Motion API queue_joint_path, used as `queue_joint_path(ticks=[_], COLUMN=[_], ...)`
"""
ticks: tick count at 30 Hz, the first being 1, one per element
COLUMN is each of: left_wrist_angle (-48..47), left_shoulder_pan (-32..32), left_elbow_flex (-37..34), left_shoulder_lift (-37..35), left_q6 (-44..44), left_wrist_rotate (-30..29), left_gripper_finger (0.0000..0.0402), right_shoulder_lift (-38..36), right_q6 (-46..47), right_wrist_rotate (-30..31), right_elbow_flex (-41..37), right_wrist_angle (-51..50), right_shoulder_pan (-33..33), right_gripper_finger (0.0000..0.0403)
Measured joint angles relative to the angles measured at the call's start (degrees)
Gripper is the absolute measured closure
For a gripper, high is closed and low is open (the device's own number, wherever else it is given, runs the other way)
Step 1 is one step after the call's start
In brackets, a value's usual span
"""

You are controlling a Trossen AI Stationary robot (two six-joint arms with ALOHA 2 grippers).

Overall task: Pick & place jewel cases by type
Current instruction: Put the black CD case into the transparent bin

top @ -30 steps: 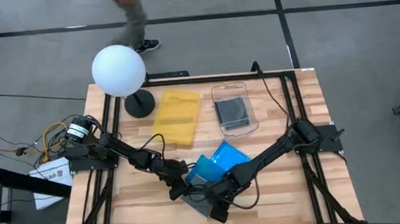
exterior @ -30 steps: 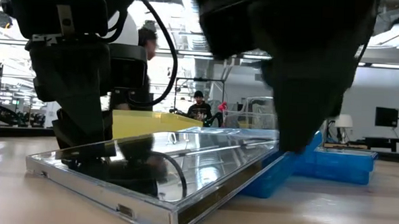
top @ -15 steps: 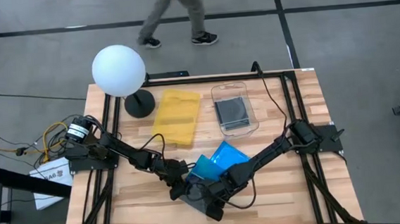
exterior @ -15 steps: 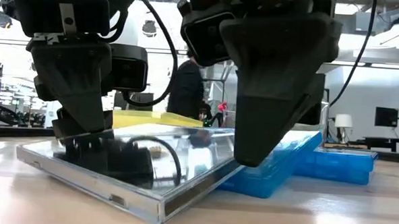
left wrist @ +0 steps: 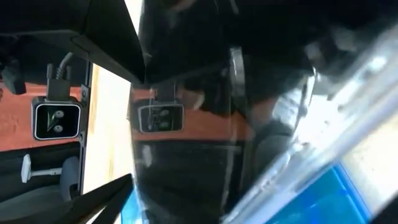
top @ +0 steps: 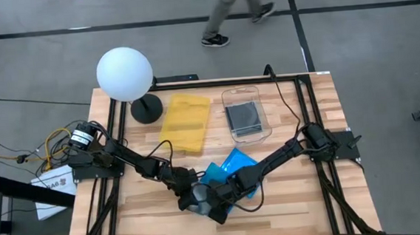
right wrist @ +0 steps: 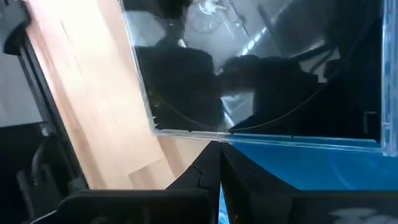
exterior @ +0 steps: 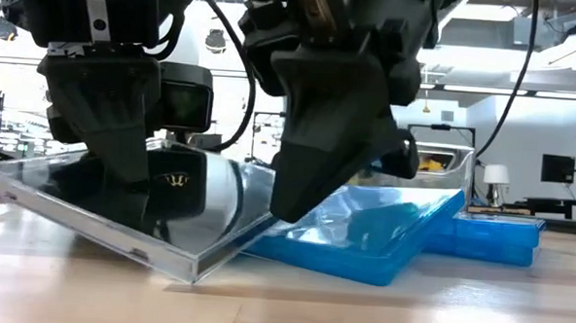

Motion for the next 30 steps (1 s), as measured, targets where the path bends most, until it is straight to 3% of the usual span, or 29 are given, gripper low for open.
queue_joint_path(ticks=[8,17,24,30], left_wrist_angle=[0.34,0.70,-0.18,-0.45], left_shoulder_pan=[0.18,1.91,3.24,4.78], left_elbow_flex=[0.00,0.11,0.08,0.00], left_shoulder_lift=[0.00,-0.02,-0.34,-3.11], left_q6=[-0.07,0.64,0.84,1.55], left_wrist_rotate=[0.87,7.67,12.17,12.36], left_gripper_finger=[0.0251,0.0314,0.0315,0.0313], right_shoulder_lift=[-0.05,-0.07,-1.16,-6.13], right_q6=[-1.94,-2.88,-3.88,-4.90], right_wrist_rotate=[0.38,0.65,-0.87,-0.90], right_elbow_flex=[1.82,1.82,1.91,1.82], right_wrist_angle=[-4.27,-8.29,-14.95,-22.37], right_shoulder_pan=[0.00,-0.15,-0.26,-1.16], right_gripper_finger=[0.0403,0.0403,0.0403,0.0403])
